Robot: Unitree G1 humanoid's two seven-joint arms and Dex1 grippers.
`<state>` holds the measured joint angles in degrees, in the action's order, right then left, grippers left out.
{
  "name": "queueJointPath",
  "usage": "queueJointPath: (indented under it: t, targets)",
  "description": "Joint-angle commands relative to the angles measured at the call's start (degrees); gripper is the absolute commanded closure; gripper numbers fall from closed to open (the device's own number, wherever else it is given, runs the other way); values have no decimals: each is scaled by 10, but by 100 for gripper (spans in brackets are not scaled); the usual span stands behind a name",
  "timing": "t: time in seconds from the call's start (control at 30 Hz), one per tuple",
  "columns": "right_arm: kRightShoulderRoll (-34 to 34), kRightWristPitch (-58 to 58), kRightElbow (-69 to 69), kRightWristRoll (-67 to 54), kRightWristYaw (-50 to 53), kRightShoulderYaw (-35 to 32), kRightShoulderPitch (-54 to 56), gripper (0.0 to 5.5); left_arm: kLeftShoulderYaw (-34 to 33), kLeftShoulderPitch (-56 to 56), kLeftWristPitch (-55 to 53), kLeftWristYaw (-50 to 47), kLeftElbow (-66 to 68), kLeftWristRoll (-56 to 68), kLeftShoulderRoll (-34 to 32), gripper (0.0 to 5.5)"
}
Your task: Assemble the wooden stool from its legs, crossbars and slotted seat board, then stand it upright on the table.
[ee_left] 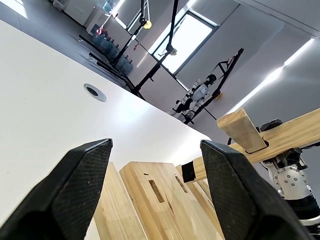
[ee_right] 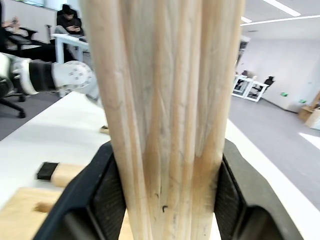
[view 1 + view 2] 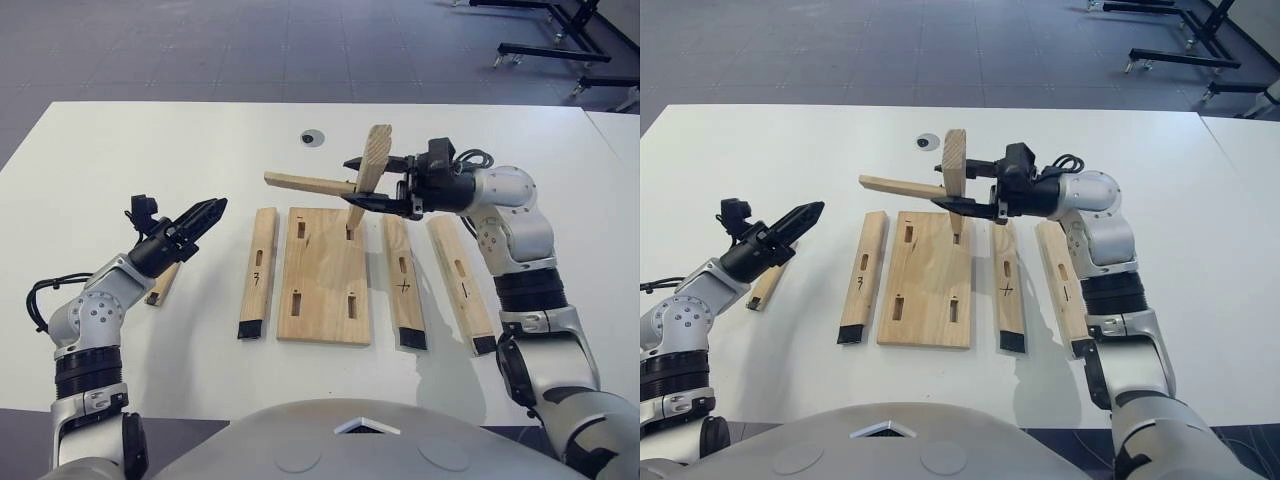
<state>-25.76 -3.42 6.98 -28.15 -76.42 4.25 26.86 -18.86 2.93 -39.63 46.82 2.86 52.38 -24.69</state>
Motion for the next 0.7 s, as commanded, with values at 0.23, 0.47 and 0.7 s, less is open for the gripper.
queueJointPath:
  t: [0.23, 0.47, 0.7]
  targets:
    - [7, 9, 52, -35, -61, -27, 19, 345, 0, -5, 13, 0, 7, -19, 13, 229]
    - [11, 32, 83, -29, -85, -25, 22, 345, 1, 1, 18, 12, 5, -21, 15, 229]
    - [21, 79, 156, -12, -91, -32, 58, 345, 11, -3, 23, 15, 0, -24, 31, 229]
